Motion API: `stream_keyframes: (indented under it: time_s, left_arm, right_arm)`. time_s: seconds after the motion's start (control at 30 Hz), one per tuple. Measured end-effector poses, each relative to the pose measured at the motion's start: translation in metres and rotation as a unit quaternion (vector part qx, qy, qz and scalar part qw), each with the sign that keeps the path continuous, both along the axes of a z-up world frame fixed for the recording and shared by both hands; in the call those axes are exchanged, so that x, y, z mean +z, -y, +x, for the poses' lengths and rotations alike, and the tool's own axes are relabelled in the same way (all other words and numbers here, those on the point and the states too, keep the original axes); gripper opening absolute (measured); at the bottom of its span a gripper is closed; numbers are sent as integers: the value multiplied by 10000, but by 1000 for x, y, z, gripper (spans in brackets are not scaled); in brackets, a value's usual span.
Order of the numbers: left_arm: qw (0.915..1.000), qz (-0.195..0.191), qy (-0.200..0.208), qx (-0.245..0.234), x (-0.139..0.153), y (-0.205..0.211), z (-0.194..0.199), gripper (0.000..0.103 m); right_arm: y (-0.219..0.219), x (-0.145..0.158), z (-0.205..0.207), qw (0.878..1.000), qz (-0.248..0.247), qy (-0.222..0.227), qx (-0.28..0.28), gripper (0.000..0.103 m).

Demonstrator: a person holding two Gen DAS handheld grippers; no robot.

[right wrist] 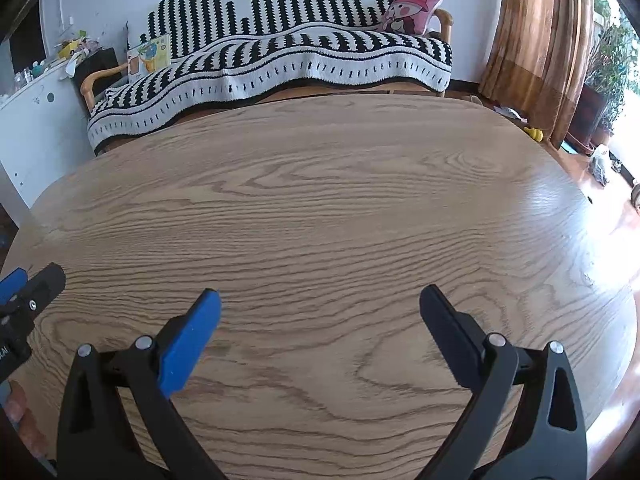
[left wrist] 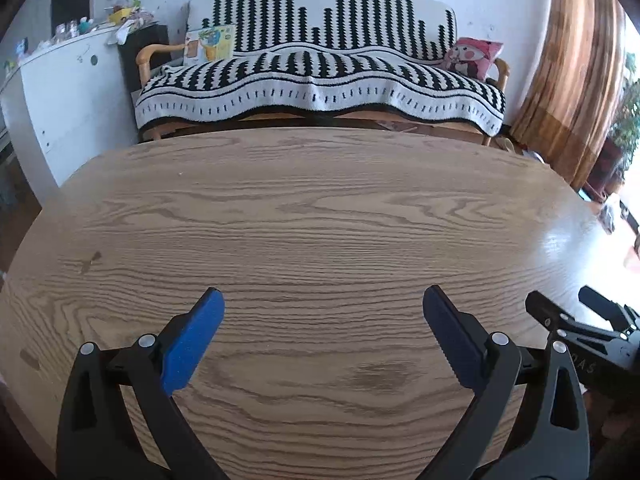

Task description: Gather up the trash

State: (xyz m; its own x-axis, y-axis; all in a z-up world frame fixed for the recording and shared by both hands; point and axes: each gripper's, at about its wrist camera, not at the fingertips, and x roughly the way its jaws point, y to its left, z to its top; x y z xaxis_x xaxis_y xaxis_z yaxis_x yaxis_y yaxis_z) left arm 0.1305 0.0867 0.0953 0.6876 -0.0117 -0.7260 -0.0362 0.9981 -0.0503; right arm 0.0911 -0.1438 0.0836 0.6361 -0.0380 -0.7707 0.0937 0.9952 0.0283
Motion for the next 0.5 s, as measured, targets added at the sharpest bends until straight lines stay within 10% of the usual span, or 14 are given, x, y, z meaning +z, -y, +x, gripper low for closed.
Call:
stream_keyframes:
  time_s: [0.5]
  left_arm:
    - [9992,-240,-187,263,-10,-9,9,97]
  right_arm:
    - [7,-4,2,9999,89,-87,-24,96]
